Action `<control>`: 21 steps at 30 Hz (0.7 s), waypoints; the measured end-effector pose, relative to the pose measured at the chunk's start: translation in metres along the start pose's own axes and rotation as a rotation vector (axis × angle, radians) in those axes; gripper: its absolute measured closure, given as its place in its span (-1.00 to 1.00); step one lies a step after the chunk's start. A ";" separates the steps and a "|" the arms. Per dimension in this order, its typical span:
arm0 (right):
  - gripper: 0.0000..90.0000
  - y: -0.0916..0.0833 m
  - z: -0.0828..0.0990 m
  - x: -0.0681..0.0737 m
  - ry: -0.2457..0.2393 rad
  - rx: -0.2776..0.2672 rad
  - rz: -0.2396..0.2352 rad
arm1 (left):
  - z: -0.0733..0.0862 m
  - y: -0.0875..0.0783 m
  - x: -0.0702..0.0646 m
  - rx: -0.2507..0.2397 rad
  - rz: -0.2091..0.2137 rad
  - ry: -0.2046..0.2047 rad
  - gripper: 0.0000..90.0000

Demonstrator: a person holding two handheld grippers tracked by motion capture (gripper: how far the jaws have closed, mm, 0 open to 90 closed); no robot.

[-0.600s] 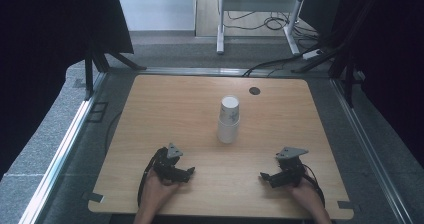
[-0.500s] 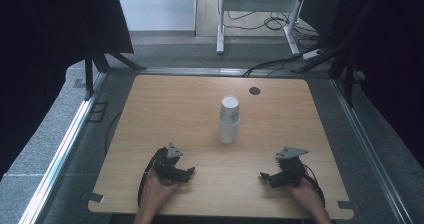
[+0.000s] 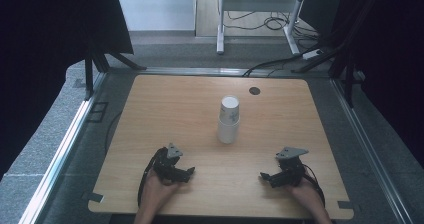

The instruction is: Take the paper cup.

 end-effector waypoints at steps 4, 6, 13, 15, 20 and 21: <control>-1.00 0.000 0.000 0.000 0.000 0.000 0.000 | 0.000 0.000 0.000 0.000 0.000 0.000 -0.90; -1.00 0.000 0.000 0.000 0.000 -0.001 0.000 | 0.000 0.000 0.000 0.000 0.000 0.000 -0.90; -0.93 -0.001 -0.001 0.001 -0.006 -0.009 -0.006 | 0.000 0.000 0.000 0.000 0.000 0.000 -0.90; -0.93 -0.003 -0.003 0.001 -0.013 -0.013 -0.004 | 0.000 0.000 0.000 0.000 0.000 0.000 -0.90; -0.95 -0.007 -0.008 0.002 -0.017 -0.025 -0.011 | 0.000 0.000 0.000 0.000 0.000 0.000 -0.90; -0.97 -0.008 -0.010 0.003 -0.019 -0.027 -0.022 | 0.000 0.000 0.000 0.000 0.000 0.000 -0.90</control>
Point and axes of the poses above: each handheld gripper's, and its own axes: y roughly forward along the jaws, z roughly out of its underside, x roughly to its left, the point moved 6 cm from there along y, roughly forward along the jaws, and after that the axes turned 9 degrees about z, right-handed, at the moved point
